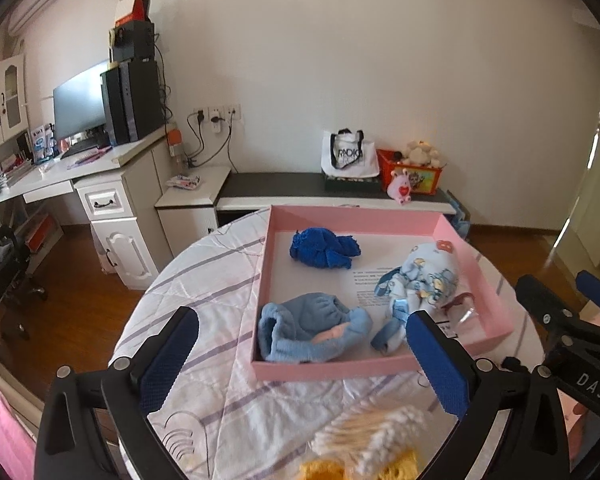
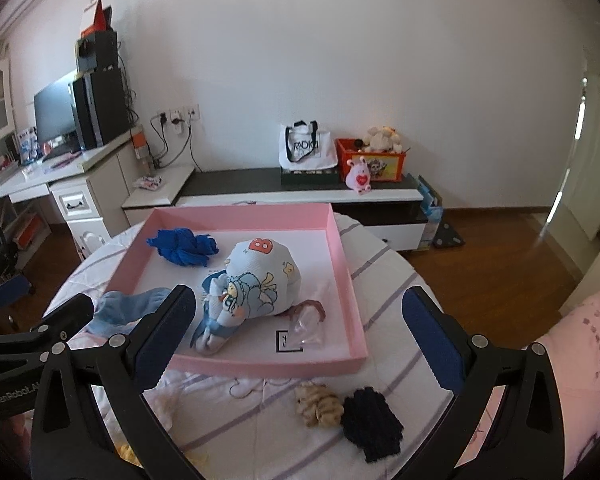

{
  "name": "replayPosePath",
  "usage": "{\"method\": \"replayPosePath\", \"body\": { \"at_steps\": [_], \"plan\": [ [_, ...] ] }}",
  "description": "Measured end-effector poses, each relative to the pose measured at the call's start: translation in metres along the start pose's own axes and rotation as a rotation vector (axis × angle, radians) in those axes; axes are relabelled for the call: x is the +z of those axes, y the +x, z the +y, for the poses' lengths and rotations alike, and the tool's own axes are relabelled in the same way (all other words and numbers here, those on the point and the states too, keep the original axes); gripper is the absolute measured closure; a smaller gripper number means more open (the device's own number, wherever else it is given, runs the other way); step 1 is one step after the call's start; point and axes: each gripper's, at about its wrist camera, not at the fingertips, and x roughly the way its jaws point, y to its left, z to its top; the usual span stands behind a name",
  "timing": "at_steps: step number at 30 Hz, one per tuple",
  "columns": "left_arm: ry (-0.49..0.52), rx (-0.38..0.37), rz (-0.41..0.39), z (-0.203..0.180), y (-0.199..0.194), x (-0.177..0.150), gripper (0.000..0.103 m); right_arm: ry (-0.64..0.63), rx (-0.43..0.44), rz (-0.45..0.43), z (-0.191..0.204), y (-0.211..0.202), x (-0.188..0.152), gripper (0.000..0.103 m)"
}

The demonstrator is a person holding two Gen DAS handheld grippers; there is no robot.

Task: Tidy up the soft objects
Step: 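Open both tools and withdraw them from the pink box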

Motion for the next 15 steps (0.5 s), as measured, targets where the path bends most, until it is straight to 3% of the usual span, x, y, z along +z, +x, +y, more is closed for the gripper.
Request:
{"method": "replayPosePath", "body": {
  "at_steps": [15],
  "plan": [
    [-0.013,0.008,-0.132,-0.003,-0.103,-0.039,0.0,-0.048,0.02,-0.133,0.009,-0.092,-0.018,0.0]
  ]
}}
